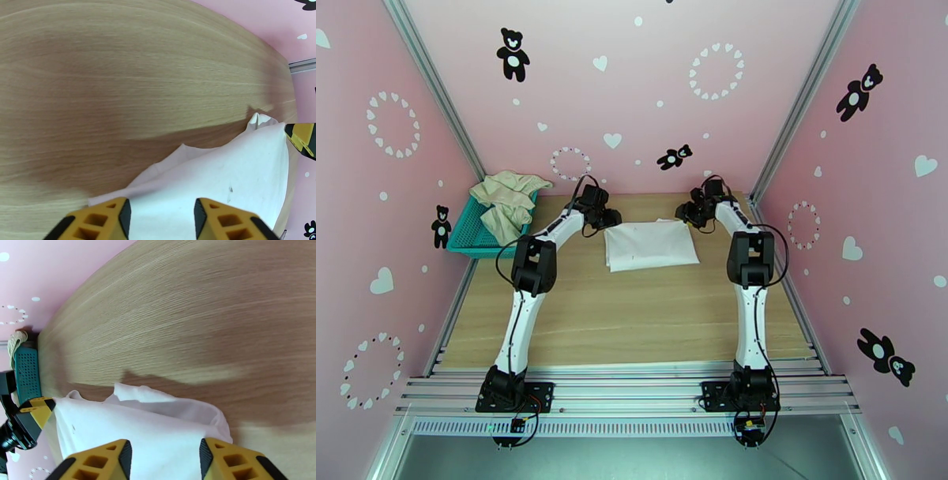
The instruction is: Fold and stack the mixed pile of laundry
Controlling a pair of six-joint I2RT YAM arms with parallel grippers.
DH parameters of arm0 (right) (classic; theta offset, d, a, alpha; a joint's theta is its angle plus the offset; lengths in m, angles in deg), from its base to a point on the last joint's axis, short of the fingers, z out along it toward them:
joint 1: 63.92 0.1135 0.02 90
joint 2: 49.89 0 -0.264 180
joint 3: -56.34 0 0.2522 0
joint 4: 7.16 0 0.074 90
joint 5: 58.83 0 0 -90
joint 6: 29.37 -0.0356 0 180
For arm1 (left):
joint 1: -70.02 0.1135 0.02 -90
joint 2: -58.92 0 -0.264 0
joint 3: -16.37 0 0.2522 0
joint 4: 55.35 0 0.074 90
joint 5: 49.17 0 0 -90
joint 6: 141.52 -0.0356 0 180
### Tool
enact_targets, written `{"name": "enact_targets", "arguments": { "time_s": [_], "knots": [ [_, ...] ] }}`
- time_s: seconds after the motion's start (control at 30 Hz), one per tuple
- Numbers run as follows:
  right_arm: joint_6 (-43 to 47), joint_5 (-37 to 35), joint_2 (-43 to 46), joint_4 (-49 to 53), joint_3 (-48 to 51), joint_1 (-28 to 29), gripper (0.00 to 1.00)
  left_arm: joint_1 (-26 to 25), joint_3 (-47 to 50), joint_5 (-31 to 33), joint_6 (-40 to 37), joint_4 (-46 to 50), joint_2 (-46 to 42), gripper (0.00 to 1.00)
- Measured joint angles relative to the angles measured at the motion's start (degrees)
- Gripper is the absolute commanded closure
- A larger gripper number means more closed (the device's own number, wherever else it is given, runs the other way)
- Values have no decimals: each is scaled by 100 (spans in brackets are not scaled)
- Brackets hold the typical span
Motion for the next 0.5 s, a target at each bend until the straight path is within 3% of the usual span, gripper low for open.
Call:
{"name": "enact_targets", "arguments": {
  "time_s": [0.13, 0.27, 0.5],
  "knots": [
    [345, -538, 1386, 76, 1357, 4, 18, -9, 1427, 61, -13, -195, -1257, 42],
    [632, -776, 2483, 94, 2490, -61, 13, -109, 2592, 74, 9, -520, -2378, 39],
    [809, -586, 2599, 61, 3801, -170, 13, -461, 4234, 184, 138, -1104, -2914, 39]
  ]
}}
